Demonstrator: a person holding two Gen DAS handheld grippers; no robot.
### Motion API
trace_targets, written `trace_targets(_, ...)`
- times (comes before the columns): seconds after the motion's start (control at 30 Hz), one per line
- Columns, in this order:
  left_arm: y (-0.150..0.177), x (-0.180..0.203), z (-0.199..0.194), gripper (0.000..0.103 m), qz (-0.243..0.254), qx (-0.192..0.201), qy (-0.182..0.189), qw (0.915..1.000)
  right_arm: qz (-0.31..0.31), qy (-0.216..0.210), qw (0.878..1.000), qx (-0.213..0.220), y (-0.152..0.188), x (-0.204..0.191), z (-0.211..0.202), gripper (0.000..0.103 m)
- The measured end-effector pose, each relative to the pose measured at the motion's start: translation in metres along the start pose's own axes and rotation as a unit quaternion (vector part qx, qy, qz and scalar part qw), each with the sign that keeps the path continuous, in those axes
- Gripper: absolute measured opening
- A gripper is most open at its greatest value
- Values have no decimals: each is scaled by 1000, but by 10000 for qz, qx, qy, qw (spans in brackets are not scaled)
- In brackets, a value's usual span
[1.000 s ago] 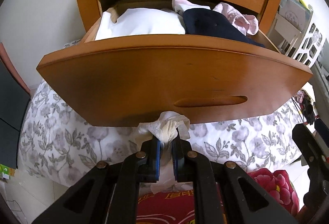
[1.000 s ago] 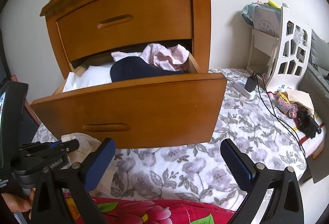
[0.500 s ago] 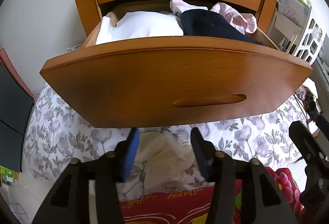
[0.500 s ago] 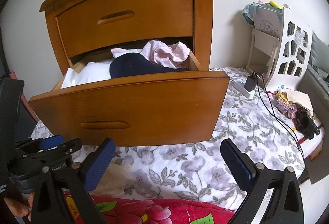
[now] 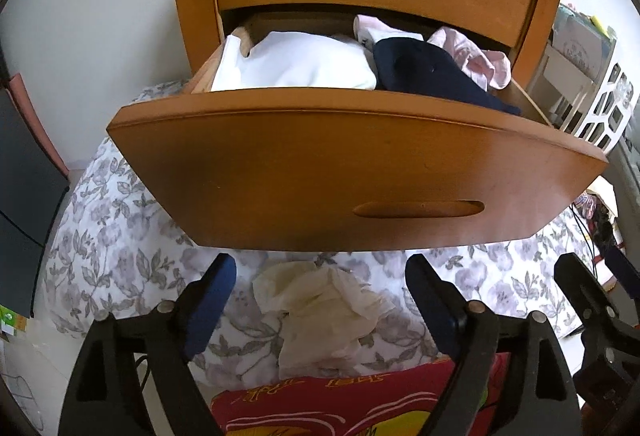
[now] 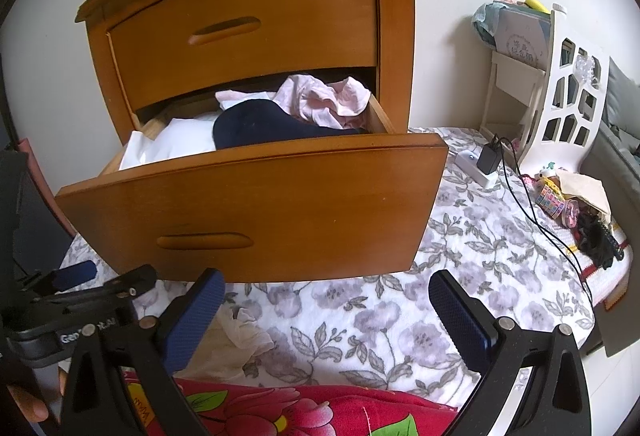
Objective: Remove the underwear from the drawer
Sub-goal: 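Withdraw the left gripper from the released cream cloth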
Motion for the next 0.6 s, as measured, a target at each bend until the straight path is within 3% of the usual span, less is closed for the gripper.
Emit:
trace_targets(0.2,-3,-8,-12,98,-207,198,174,9994,39,-52,9999,-76,1,1,2,103)
trace_targets(0.6,-11,-17,-30,99,-437,583,264,9970,115,-266,9995,-112,0,1,1,103)
Point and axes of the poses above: each gripper's, at about its wrist camera, not at the fingertips, and z roughly the way its jaws point, x to its right, y to its underside, the point moved 9 cm from there along z, roughly the way its jaws point, and after that the axes turned 6 degrees about -x, right-handed, at the moved point
